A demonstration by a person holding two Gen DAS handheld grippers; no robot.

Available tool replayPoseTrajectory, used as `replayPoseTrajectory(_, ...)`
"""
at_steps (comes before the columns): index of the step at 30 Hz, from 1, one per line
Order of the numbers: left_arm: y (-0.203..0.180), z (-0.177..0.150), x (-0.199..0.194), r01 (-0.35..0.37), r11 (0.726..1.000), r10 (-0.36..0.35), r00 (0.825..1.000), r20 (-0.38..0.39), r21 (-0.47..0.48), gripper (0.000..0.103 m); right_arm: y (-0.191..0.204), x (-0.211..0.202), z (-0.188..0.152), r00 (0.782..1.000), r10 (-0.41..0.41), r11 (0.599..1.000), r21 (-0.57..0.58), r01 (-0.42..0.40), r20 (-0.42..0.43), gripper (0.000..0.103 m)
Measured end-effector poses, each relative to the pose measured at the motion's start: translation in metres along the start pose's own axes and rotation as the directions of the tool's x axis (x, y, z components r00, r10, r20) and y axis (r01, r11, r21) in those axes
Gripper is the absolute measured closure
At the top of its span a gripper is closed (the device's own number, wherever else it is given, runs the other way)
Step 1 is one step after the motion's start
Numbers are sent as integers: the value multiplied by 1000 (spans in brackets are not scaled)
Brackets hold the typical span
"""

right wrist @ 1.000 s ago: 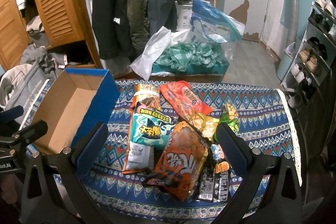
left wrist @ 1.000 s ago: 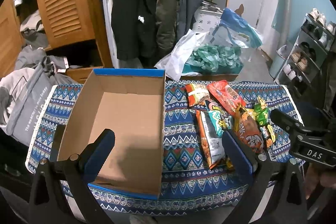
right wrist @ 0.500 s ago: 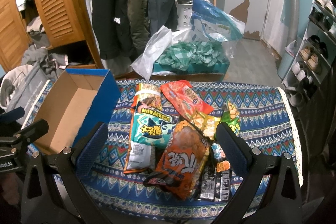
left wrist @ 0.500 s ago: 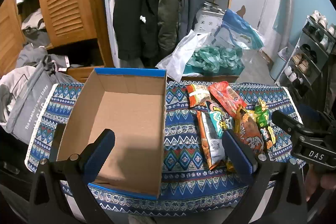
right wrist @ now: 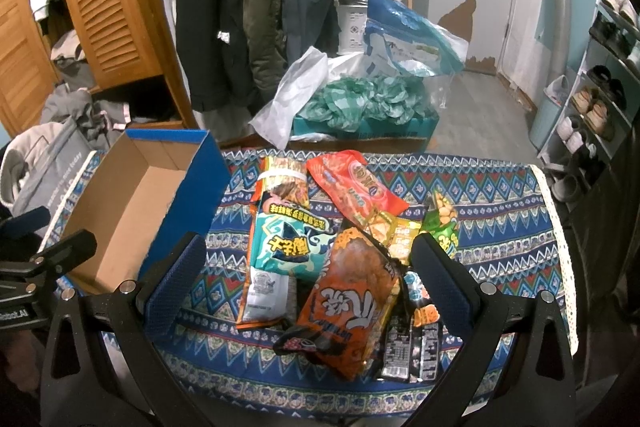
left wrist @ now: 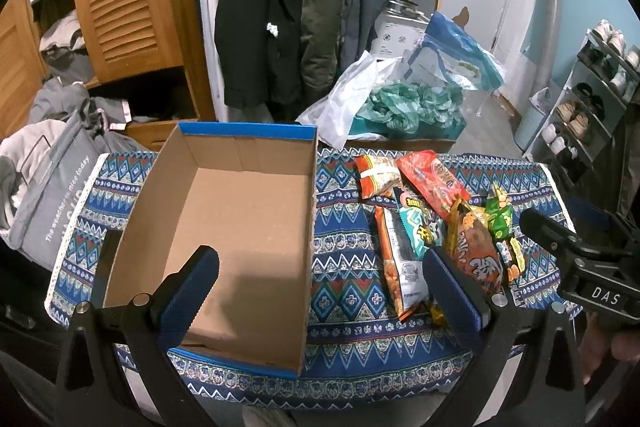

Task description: Organize snacks

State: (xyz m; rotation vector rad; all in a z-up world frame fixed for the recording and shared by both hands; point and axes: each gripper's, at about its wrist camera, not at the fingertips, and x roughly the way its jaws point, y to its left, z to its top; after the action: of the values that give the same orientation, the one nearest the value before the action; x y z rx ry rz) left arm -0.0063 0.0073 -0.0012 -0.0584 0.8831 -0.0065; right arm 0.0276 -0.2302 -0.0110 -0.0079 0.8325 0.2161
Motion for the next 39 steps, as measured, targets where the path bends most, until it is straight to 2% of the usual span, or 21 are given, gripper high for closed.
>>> replayPoseTrajectory(25,-2,-1,5,12,1000,-11,1000,-26,10,0,-2,1,-5,1000,0,1000,6,0,-10,2)
replayPoseTrajectory(34,-11,-2,26,-2,999,4,998,-65,38,0,-16,9,-8,998,-24,1000,10,25,-54,2)
replayPoseTrajectory(39,-20,-3,42,39,999,-38,993,-111,9,0,-27,18,-9,995,-47,998,25,49,-89,2)
